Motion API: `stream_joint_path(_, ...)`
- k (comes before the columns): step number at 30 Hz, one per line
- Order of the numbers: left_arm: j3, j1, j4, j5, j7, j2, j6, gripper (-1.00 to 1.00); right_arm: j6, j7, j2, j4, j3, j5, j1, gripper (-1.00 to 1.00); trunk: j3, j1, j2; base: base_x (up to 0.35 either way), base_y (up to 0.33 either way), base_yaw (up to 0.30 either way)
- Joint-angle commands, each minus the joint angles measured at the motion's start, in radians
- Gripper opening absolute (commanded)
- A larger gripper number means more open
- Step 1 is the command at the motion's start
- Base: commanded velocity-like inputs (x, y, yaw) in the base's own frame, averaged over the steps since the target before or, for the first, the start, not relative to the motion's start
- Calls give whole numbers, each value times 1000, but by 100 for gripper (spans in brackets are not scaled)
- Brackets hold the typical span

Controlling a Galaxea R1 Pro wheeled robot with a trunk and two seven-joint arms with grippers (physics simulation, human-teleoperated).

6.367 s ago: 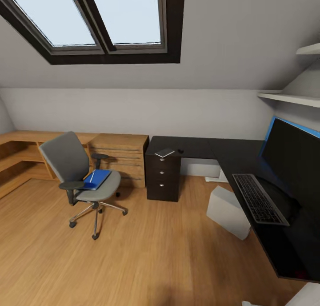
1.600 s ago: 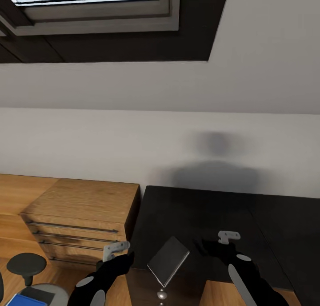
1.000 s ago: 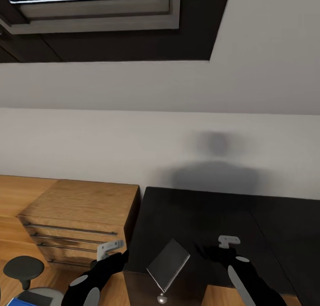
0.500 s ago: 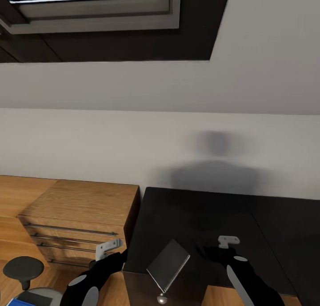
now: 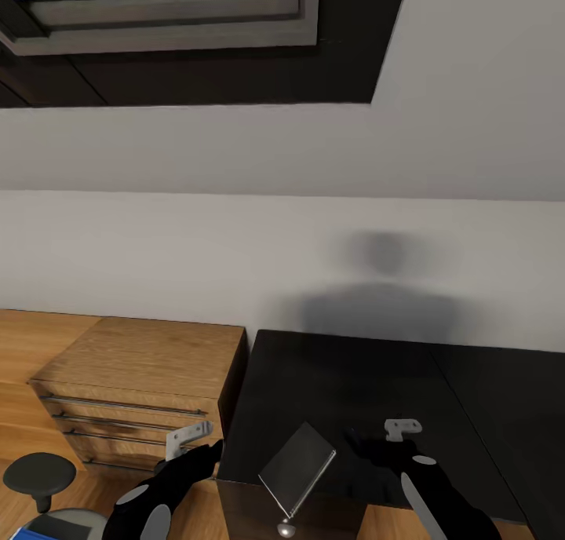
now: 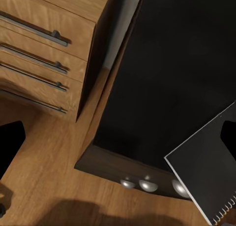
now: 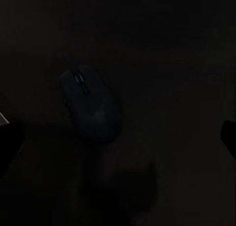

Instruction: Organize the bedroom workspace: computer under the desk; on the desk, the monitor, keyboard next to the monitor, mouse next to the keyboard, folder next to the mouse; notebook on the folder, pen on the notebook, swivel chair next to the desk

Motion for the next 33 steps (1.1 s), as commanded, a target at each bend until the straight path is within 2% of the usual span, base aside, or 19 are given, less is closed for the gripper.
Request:
stream_joint_path(1, 3, -1, -1, 11, 9, 0, 2, 100, 4, -9, -2, -2, 5, -9, -1, 100, -5, 5, -9, 0, 0, 0)
stream_joint_path(8, 17, -1, -1, 12, 9, -1, 3, 100, 2, -9, -2, -1, 5, -7, -1, 100, -27, 31, -58, 0, 0, 0)
stream_joint_path(33, 22, -1, -1, 11, 9, -1, 2, 100, 1, 9, -2, 1, 5, -5, -1, 100, -106, 127, -233, 0, 0, 0)
